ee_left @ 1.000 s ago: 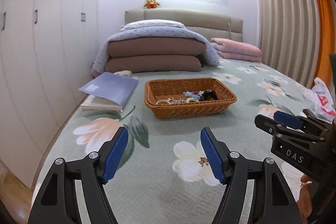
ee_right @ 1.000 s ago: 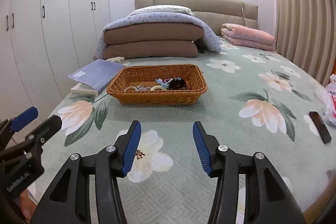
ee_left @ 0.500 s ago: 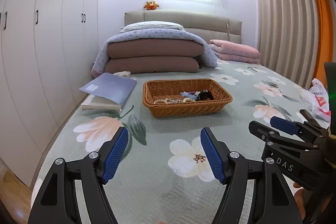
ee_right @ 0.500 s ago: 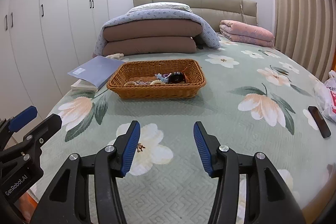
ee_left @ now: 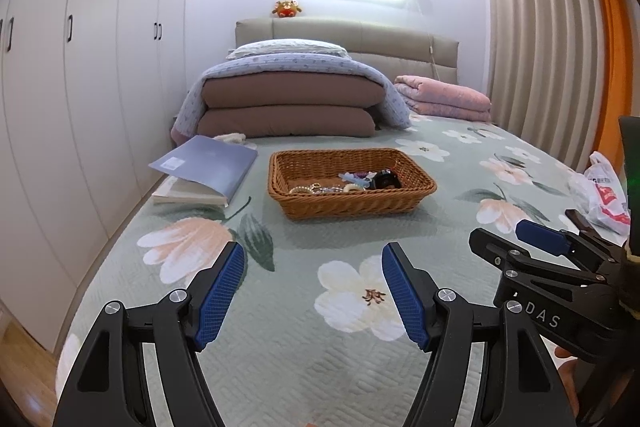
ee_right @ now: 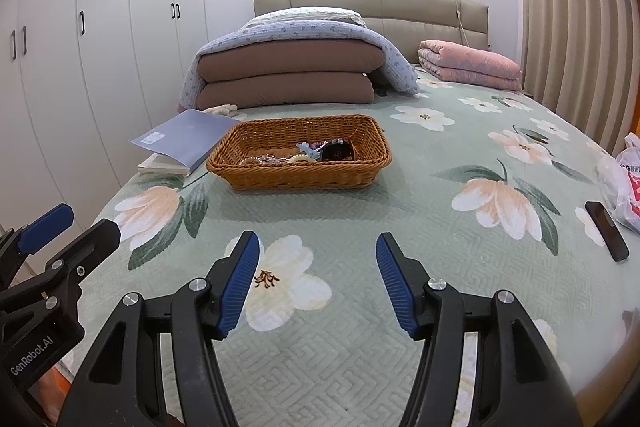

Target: Organize jewelry

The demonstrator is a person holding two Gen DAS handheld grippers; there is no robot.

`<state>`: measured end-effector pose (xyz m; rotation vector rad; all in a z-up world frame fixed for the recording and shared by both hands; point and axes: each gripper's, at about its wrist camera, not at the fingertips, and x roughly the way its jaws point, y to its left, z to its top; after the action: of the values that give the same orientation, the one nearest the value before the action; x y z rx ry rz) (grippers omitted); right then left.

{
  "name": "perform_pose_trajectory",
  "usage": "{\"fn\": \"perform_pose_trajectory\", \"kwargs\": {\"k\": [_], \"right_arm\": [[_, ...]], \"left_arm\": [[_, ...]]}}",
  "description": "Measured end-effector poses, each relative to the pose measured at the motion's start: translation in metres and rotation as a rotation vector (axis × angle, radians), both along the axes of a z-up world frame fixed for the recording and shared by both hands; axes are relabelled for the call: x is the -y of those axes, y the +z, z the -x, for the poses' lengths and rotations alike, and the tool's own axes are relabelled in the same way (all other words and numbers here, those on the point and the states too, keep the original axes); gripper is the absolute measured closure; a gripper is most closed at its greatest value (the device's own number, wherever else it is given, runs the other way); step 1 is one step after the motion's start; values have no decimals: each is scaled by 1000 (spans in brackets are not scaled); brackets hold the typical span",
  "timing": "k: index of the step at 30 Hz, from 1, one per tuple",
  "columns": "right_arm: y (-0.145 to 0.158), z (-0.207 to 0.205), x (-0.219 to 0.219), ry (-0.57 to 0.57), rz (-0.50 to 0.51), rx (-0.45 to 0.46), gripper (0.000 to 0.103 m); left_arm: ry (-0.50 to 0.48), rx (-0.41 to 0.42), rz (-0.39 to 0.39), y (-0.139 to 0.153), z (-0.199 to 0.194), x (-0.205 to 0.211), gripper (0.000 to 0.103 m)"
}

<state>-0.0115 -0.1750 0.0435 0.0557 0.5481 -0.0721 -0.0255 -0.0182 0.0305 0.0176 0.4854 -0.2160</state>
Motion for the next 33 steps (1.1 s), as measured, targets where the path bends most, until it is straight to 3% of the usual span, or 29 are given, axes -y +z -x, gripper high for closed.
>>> {"fn": "perform_pose_trajectory", "kwargs": {"k": [33], "right_arm": [[-10,-4,-2,16,-17,-29,38]], "left_arm": [[8,-20,-11,-1,-5,-5,30]]}}
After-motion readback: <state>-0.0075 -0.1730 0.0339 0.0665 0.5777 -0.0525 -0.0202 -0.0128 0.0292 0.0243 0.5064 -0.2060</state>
